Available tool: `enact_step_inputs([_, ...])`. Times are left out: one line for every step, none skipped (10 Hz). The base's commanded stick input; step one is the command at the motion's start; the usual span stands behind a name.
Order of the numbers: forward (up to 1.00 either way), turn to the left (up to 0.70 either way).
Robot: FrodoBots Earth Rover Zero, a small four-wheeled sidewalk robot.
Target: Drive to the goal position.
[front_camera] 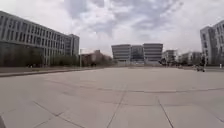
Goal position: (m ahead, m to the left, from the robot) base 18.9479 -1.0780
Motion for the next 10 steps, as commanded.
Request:
enact_step_inputs([0.70, 0.00])
enact_step_inputs([0.70, 0.00])
enact_step_inputs([0.70, 0.00])
enact_step_inputs([0.70, 0.00])
enact_step_inputs([0.70, -0.04])
enact_step_inputs([0.70, -0.06])
enact_step_inputs([0.70, -0.05])
enact_step_inputs([0.70, -0.01])
enact_step_inputs([0.70, 0.00])
enact_step_inputs([0.70, 0.00])
